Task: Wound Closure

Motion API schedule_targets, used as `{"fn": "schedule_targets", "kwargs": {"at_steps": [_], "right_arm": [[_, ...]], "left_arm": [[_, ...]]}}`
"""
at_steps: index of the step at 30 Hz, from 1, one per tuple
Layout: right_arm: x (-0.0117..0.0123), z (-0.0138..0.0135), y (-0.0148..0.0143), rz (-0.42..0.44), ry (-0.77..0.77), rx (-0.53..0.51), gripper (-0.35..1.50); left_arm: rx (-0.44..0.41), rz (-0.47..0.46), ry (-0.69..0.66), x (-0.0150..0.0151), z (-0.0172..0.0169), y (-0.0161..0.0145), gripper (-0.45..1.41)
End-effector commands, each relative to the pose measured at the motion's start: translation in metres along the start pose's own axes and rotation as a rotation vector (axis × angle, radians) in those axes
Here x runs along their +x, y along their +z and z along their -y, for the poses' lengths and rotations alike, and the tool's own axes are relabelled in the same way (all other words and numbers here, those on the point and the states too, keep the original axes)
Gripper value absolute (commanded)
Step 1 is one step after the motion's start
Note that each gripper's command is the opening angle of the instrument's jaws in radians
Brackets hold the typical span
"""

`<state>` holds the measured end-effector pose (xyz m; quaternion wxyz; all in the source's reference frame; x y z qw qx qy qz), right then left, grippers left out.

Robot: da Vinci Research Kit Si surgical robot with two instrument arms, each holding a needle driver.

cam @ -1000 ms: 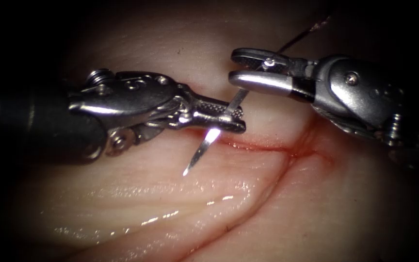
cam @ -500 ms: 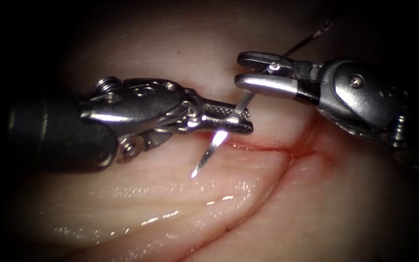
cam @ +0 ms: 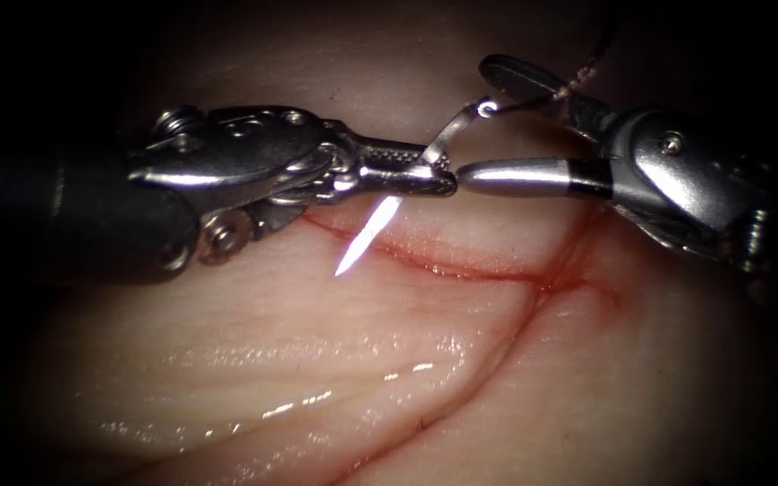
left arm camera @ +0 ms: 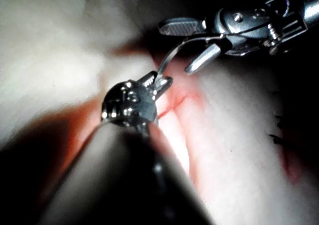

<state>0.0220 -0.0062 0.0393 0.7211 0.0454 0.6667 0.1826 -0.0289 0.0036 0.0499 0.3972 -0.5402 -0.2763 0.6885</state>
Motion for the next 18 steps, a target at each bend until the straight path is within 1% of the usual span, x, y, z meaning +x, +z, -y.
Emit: {"fn": "schedule_targets", "kwargs": {"at_steps": [1,8,14,18], "right_arm": [[-0.0001,-0.0002,0.0009,-0.010,0.011,-0.024,1.16],[0.0000,0.0001,0.0016,0.010,0.018,-0.112,1.06],[0.0004,0.0007,0.0020,0.010,0.019,-0.123,0.98],[0.0006,0.0010,0.0023,-0.012,0.022,-0.146,0.91]], "left_arm": [[-0.001,-0.006,0.007,-0.0001,0.0004,0.0007,-0.45],[0.022,-0.028,0.041,-0.0002,0.0006,0.0008,-0.45],[0.032,-0.056,0.065,0.0000,0.0007,0.0010,-0.45],[0.037,-0.068,0.063,0.0000,0.0009,0.0010,-0.45]]}}
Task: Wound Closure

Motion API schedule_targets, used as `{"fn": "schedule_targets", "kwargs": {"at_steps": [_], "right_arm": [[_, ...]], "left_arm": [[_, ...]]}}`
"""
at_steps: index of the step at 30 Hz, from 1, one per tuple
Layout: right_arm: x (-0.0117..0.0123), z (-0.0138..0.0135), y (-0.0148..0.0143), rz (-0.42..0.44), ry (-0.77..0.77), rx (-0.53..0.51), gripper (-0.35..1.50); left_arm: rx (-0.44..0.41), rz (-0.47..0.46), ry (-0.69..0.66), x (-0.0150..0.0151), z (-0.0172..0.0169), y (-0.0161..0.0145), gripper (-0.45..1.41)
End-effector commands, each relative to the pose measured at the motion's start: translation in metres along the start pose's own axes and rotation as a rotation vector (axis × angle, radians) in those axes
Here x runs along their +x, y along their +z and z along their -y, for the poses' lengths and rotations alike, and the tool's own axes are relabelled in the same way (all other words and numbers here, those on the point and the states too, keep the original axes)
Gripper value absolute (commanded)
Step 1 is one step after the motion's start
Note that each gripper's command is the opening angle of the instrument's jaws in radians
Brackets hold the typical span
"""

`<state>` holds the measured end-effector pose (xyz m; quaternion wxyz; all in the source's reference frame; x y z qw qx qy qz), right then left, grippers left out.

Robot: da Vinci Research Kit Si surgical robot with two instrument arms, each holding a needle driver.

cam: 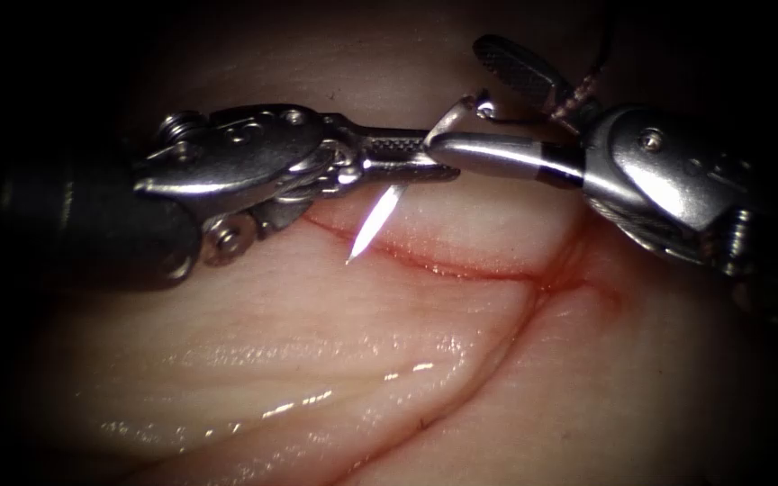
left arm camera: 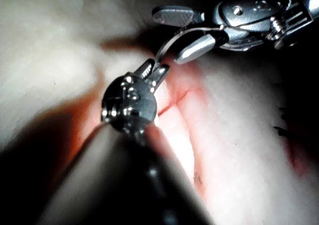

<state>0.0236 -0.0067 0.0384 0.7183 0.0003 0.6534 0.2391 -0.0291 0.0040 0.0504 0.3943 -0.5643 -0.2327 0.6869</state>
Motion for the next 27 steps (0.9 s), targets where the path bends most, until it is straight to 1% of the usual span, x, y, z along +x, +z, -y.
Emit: {"fn": "schedule_targets", "kwargs": {"at_steps": [1,2,7,10,14,15,17,19,20,21,22,24,27], "right_arm": [[-0.0002,0.0000,0.0010,-0.010,0.000,-0.006,0.90],[-0.0002,0.0000,0.0011,-0.014,0.001,-0.010,0.88],[-0.0001,0.0000,0.0012,-0.046,0.009,-0.042,0.66],[0.0000,0.0001,0.0015,-0.055,0.005,-0.052,0.61],[0.0001,0.0003,0.0017,-0.065,-0.005,-0.062,0.61],[0.0001,0.0003,0.0017,-0.069,-0.010,-0.066,0.58],[0.0002,0.0002,0.0017,-0.076,-0.025,-0.074,0.48],[0.0001,0.0003,0.0017,-0.076,-0.038,-0.075,0.31],[0.0001,0.0003,0.0017,-0.079,-0.044,-0.077,0.17],[0.0001,0.0003,0.0017,-0.079,-0.062,-0.079,-0.11],[0.0000,0.0004,0.0017,-0.080,-0.075,-0.079,-0.35],[-0.0001,0.0006,0.0014,-0.081,-0.119,-0.081,-0.35],[-0.0003,0.0004,0.0012,-0.084,-0.141,-0.095,-0.35]], "left_arm": [[0.002,-0.001,0.006,-0.0001,0.0004,0.0007,-0.45],[0.003,-0.001,0.005,-0.0001,0.0003,0.0007,-0.45],[0.008,-0.004,0.005,-0.0001,0.0003,0.0007,-0.45],[0.011,-0.005,0.005,-0.0002,0.0003,0.0007,-0.45],[0.010,-0.005,0.005,-0.0002,0.0002,0.0007,-0.45],[0.007,-0.004,0.006,-0.0002,0.0002,0.0007,-0.45],[0.008,-0.005,0.006,-0.0002,0.0002,0.0008,-0.45],[0.008,-0.005,0.005,-0.0002,0.0002,0.0008,-0.45],[0.008,-0.005,0.005,-0.0002,0.0002,0.0008,-0.45],[0.006,-0.005,0.005,-0.0003,0.0002,0.0008,-0.45],[0.007,-0.005,0.005,-0.0003,0.0001,0.0008,-0.45],[0.005,-0.005,0.005,-0.0003,0.0000,0.0009,-0.45],[0.008,-0.005,0.005,-0.0003,-0.0002,0.0010,-0.45]]}}
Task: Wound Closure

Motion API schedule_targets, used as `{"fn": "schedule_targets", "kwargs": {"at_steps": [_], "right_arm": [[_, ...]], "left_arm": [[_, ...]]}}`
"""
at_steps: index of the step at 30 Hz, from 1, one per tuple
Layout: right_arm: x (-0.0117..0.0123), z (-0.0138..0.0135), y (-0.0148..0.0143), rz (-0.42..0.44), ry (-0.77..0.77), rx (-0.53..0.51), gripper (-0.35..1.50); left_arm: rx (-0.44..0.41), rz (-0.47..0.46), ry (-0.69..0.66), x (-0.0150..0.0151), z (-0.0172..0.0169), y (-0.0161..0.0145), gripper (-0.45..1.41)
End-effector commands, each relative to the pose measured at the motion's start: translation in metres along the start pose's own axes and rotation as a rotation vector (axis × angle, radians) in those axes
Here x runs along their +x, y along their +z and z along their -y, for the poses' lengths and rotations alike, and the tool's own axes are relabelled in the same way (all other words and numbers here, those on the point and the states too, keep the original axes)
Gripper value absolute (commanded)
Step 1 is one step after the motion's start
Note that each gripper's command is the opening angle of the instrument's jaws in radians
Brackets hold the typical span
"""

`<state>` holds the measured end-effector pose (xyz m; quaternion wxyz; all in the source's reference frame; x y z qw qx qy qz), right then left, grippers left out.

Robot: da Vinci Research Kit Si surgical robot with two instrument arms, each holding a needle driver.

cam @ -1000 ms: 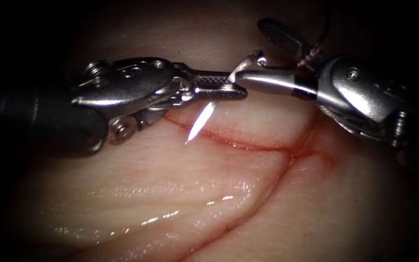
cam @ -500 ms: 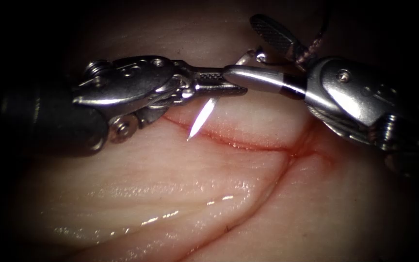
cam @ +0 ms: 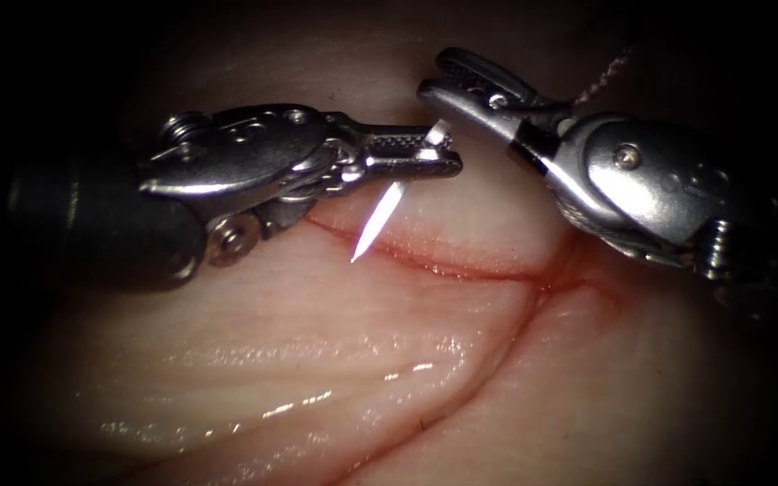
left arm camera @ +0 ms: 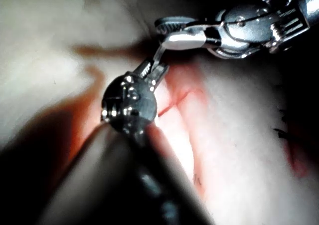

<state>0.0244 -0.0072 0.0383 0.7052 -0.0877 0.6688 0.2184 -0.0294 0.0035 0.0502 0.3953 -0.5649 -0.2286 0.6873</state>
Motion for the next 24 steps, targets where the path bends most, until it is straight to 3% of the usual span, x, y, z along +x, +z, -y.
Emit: {"fn": "schedule_targets", "kwargs": {"at_steps": [1,5,7,9,12,17,24], "right_arm": [[-0.0003,-0.0002,0.0005,-0.002,-0.009,-0.007,-0.35],[-0.0004,-0.0004,0.0001,0.022,-0.031,-0.009,-0.35],[-0.0004,-0.0004,0.0000,0.034,-0.034,0.001,-0.35],[-0.0004,-0.0005,0.0000,0.050,-0.037,0.014,-0.35],[-0.0005,-0.0006,0.0001,0.068,-0.053,0.032,-0.35],[-0.0008,-0.0006,0.0006,0.070,-0.106,0.069,-0.35],[-0.0022,-0.0007,0.0014,0.066,-0.214,0.088,-0.35]], "left_arm": [[0.003,-0.002,0.007,-0.0001,0.0002,0.0007,-0.45],[0.000,0.007,-0.023,-0.0002,-0.0002,0.0008,-0.45],[0.003,0.013,-0.029,-0.0003,-0.0004,0.0009,0.27],[0.010,0.015,-0.029,-0.0003,-0.0006,0.0008,0.74],[0.036,0.018,-0.029,-0.0005,-0.0009,0.0003,1.14],[0.102,0.034,0.006,-0.0007,-0.0011,-0.0014,1.26],[0.178,0.103,0.055,-0.0020,-0.0015,-0.0045,1.26]]}}
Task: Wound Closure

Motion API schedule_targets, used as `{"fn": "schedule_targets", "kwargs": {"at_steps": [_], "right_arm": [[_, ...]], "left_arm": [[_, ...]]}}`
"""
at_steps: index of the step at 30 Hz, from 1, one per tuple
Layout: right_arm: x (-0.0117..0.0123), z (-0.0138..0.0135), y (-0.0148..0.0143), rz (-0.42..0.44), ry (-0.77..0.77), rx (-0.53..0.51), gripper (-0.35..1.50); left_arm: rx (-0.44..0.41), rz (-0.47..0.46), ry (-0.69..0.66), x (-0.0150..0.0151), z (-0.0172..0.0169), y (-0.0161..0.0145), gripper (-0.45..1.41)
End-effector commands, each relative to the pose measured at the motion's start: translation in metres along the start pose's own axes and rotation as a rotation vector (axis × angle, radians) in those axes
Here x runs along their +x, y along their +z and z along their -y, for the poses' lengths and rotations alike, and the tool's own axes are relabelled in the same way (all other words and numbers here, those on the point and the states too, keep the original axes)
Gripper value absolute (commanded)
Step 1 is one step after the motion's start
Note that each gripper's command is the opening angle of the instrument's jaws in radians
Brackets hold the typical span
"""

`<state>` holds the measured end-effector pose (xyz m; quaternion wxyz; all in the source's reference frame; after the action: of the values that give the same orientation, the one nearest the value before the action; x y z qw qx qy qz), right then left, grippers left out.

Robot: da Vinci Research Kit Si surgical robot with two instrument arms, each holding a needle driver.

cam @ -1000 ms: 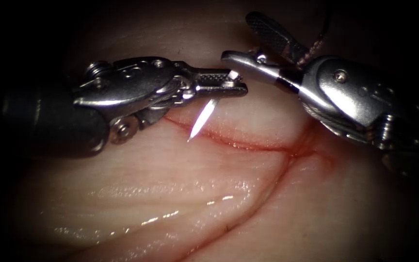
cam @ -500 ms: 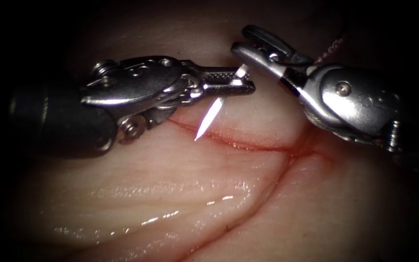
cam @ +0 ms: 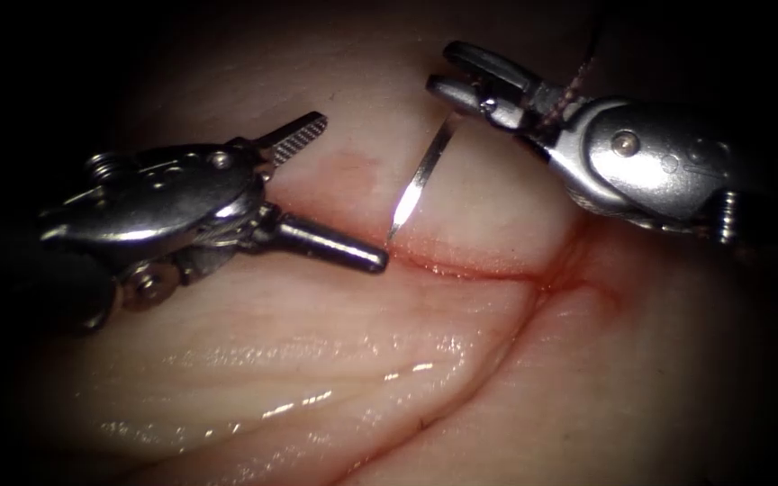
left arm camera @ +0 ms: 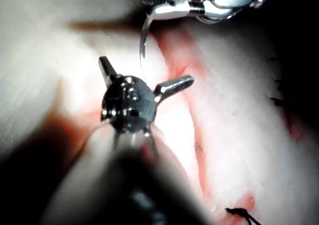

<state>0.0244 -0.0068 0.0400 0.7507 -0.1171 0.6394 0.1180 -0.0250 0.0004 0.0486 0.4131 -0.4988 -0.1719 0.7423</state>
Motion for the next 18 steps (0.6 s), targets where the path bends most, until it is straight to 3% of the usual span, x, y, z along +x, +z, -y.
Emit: {"fn": "schedule_targets", "kwargs": {"at_steps": [1,6,10,13,15,18], "right_arm": [[-0.0008,0.0001,0.0013,-0.006,-0.023,0.001,-0.35],[-0.0018,0.0007,0.0026,-0.013,-0.114,0.005,-0.35],[-0.0014,0.0010,0.0032,-0.031,-0.196,0.004,-0.35],[-0.0010,0.0011,0.0035,-0.041,-0.247,0.002,-0.35],[-0.0009,0.0011,0.0038,-0.042,-0.275,-0.001,-0.35],[-0.0010,0.0011,0.0040,-0.041,-0.305,-0.006,-0.35]], "left_arm": [[0.017,0.028,0.025,-0.0006,0.0000,0.0004,1.25],[0.058,0.129,0.126,-0.0031,-0.0005,-0.0003,1.19],[0.083,0.188,0.159,-0.0051,-0.0009,-0.0002,0.99],[0.071,0.213,0.174,-0.0061,-0.0012,0.0001,0.74],[0.063,0.220,0.190,-0.0067,-0.0013,0.0003,0.44],[0.054,0.217,0.206,-0.0072,-0.0012,0.0006,0.14]]}}
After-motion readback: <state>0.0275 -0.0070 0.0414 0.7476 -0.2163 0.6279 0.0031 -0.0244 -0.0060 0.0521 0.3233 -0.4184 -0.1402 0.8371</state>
